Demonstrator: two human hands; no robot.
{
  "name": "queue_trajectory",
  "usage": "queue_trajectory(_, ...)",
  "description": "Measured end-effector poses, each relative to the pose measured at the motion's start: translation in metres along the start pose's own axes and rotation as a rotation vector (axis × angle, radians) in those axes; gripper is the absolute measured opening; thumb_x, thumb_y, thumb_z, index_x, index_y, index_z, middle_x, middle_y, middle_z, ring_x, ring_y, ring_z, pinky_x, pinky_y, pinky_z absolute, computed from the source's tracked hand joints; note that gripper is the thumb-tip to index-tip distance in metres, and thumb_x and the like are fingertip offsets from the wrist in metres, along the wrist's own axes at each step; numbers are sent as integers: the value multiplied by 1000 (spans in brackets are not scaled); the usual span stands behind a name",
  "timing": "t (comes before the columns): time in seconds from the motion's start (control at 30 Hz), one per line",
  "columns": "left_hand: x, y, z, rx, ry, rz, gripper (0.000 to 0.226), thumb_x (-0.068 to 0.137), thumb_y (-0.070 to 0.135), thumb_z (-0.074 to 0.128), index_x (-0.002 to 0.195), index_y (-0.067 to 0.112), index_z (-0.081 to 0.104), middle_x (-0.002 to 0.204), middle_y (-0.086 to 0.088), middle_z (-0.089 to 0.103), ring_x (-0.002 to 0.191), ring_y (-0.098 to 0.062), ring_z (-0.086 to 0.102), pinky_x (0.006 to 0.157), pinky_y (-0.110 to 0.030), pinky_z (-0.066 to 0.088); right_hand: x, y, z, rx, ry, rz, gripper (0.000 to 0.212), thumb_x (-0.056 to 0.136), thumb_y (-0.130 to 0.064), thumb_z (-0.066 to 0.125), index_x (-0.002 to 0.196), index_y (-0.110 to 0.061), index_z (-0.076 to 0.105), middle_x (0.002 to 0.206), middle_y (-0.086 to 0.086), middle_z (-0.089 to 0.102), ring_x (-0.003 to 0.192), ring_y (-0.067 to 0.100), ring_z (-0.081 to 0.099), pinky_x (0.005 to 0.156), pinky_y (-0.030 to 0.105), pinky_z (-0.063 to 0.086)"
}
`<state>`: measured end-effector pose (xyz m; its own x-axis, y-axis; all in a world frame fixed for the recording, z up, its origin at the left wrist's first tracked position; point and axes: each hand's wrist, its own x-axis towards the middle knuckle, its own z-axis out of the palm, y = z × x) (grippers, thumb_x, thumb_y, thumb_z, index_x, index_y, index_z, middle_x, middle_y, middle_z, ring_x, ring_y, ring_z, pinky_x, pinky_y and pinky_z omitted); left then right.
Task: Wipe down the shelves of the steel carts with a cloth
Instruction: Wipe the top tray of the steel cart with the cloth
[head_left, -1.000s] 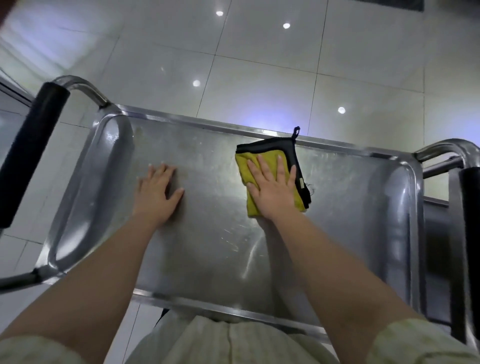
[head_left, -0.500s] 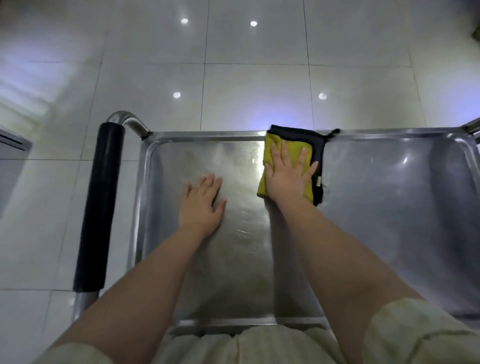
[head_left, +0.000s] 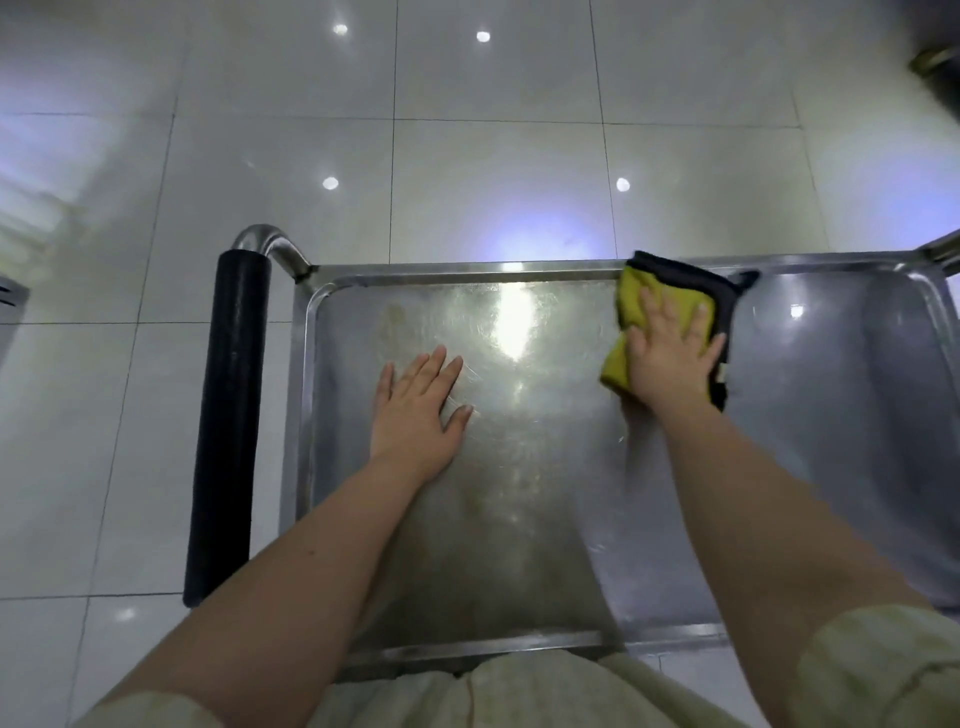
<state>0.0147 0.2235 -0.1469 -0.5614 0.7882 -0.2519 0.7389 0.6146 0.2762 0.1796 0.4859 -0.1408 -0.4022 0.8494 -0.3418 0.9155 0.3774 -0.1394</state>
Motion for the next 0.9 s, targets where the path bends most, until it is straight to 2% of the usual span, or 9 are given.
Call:
queue_trajectory(0.1, 3, 3, -2, 13, -20, 14, 59, 100, 51, 32, 154, 32, 19, 162, 10, 11, 149, -10, 6, 120, -39, -10, 4, 12, -5, 3, -29, 148, 55, 103, -47, 19, 153, -41, -3, 162, -14, -8, 148, 33, -12, 114, 64, -5)
queue_trajectory(0.17, 6, 2, -5, -43, -16, 16, 54, 101, 45, 34, 153, 31, 24, 161, 8, 16, 149, -11, 10, 120, -35, -8, -3, -10, 1, -53, -26, 97, 56, 103, -47, 17, 153, -38, -8, 162, -13, -10, 148, 36, -11, 113, 66, -4)
queue_trajectory(0.27, 10, 0, -11, -173, -8, -8, 48, 101, 36, 34, 149, 28, 35, 158, 6, 29, 146, -13, 21, 121, -34, 0, -31, -62, 21, -152, -38, -184, 58, 102, -48, 16, 153, -38, -10, 162, -14, -10, 148, 37, -9, 114, 65, -5)
queue_trajectory(0.37, 3, 0, -18, -385, 77, -73, 55, 94, 32, 32, 146, 22, 41, 152, -2, 40, 143, -18, 31, 120, -34, 10, -82, -111, 42, -200, -119, -425, 58, 101, -51, 13, 150, -40, -16, 158, -16, -18, 146, 37, -20, 112, 65, -12)
queue_trajectory(0.5, -16, 2, -20, -447, 169, -97, 50, 100, 29, 36, 150, 19, 34, 159, -4, 26, 149, -22, 12, 121, -34, 6, -131, -116, 53, -203, -204, -702, 59, 97, -57, 7, 152, -41, -6, 161, -14, -10, 148, 31, -18, 114, 58, -16)
queue_trajectory(0.6, -13, 19, -17, -311, 56, -25, 56, 99, 37, 30, 153, 22, 26, 162, -4, 12, 150, -23, 1, 122, -43, 2, -112, -81, 39, -23, -145, -584, 58, 98, -48, 13, 154, -37, 8, 163, -9, 5, 150, 26, -5, 116, 50, -12)
queue_trajectory(0.73, -1, 64, 7, 130, -119, -69, 71, 95, 64, 12, 152, 31, -15, 160, -3, -23, 145, -33, -24, 113, -64, -13, -74, -20, 28, -73, -41, -279, 53, 105, -35, 25, 155, -33, 8, 164, -7, 3, 150, 29, -8, 118, 56, -5)
queue_trajectory(0.8, 3, 78, 16, 188, -117, -134, 77, 88, 73, 3, 148, 33, -25, 157, -5, -30, 143, -38, -27, 108, -71, -14, -63, -2, 29, -120, -44, -269, 53, 105, -40, 22, 155, -35, 4, 164, -8, 0, 150, 29, -10, 118, 56, -7)
queue_trajectory(0.9, 20, 84, 17, 220, -93, -90, 80, 84, 78, -1, 148, 37, -25, 158, -4, -28, 144, -37, -25, 108, -71, -6, -59, 5, 31, -121, -31, -317, 53, 105, -41, 23, 155, -35, 7, 163, -8, 3, 150, 29, -5, 118, 56, -4)
